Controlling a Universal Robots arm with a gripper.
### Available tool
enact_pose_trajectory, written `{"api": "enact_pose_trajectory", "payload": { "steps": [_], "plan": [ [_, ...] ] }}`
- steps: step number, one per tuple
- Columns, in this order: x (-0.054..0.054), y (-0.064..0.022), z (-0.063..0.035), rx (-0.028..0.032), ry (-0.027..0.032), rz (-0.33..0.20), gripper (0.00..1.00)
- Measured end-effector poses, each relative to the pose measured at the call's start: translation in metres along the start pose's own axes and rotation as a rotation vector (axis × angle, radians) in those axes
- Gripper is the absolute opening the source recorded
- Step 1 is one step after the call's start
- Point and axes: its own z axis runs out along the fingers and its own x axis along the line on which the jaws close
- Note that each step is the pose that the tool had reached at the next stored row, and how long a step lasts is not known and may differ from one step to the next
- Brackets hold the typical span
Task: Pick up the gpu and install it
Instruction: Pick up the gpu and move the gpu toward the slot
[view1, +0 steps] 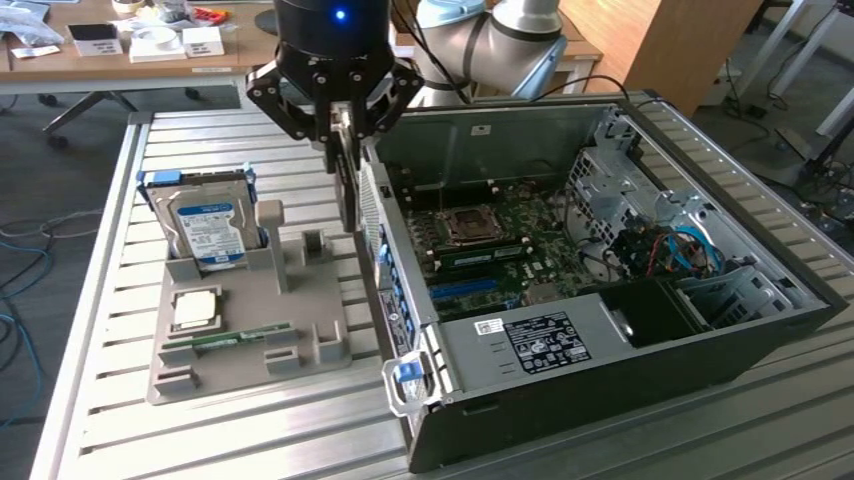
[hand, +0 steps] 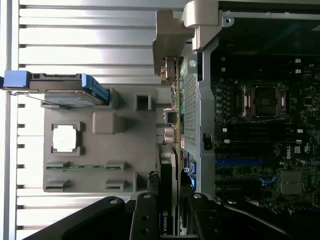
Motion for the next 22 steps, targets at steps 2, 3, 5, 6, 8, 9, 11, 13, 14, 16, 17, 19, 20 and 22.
{"api": "enact_pose_trajectory", "payload": {
  "steps": [2, 3, 5, 6, 8, 9, 11, 13, 14, 16, 17, 19, 20, 22],
  "plan": [
    [-0.003, 0.0001, 0.0001, -0.001, 0.0, 0.0, 0.27],
    [-0.004, 0.0001, 0.0001, -0.0014, 0.0, 0.0, 0.27],
    [-0.007, 0.0002, 0.0002, -0.0024, 0.0001, 0.0, 0.27],
    [-0.008, 0.0002, 0.0002, -0.0029, 0.0001, 0.0, 0.27],
    [-0.011, 0.0003, 0.0003, -0.0041, 0.0001, 0.0, 0.27],
    [-0.013, 0.0003, 0.0004, -0.0047, 0.0001, 0.0, 0.27],
    [-0.016, 0.0004, 0.0004, -0.0057, 0.0002, 0.0, 0.27],
    [-0.019, 0.0005, 0.0005, -0.0067, 0.0002, 0.0, 0.27],
    [-0.02, 0.0005, 0.0006, -0.0073, 0.0002, 0.0, 0.27],
    [-0.023, 0.0006, 0.0007, -0.0082, 0.0002, 0.0, 0.27],
    [-0.024, 0.0006, 0.0007, -0.0085, 0.0002, 0.0, 0.27],
    [-0.028, 0.0007, 0.0008, -0.0095, 0.0003, 0.0, 0.27],
    [-0.029, 0.0007, 0.0009, -0.0098, 0.0003, 0.0, 0.27],
    [-0.033, 0.0008, 0.001, -0.0106, 0.0003, 0.0, 0.27]
  ]
}}
